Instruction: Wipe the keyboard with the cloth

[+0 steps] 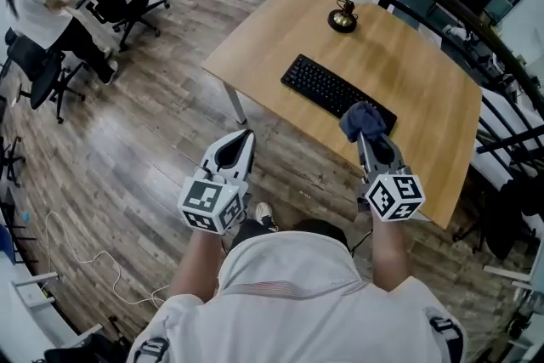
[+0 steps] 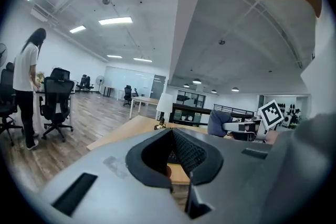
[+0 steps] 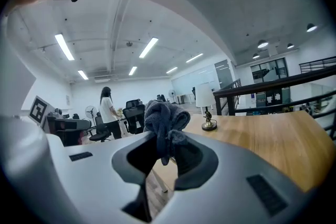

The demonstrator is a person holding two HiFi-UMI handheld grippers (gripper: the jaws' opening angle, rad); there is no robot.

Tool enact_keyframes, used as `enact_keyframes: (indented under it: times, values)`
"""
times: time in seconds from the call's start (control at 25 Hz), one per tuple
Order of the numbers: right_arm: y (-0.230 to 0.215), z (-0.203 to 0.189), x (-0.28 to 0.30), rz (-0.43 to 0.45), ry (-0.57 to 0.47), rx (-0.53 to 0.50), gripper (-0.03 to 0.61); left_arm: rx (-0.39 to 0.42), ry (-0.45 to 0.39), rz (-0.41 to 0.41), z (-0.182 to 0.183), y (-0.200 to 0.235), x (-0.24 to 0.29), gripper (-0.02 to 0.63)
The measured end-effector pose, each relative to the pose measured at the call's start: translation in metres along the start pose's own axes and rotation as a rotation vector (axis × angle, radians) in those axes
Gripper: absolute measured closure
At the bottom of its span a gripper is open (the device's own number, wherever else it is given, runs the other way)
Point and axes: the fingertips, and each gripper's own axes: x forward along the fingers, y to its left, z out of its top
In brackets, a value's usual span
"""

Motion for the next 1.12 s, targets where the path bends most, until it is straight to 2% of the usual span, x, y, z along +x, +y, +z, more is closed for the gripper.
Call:
enact_keyframes:
  times: [0.28,0.56,0.88,1.12]
  values:
    - [-0.011,-0.004,0.023,-0.095,0.024,0.018,0.46,-0.011,0.038,-0.11,-0.002,0.025,0.049,0.598]
    - [-0.06,0.006,0.046,-0.147,0.033,0.073,0.46,0.003,0.083,-0.168,0.014,0.021,0.114,0.598]
    - [-0.144,0.026,0.082,-0.107,0.03,0.12,0.46,0.032,0.121,-0.146,0.03,-0.001,0.206,0.598]
    - [-0.189,0.025,0.103,-0.114,0.067,0.13,0.46,0.013,0.155,-0.121,0.022,0.008,0.249,0.598]
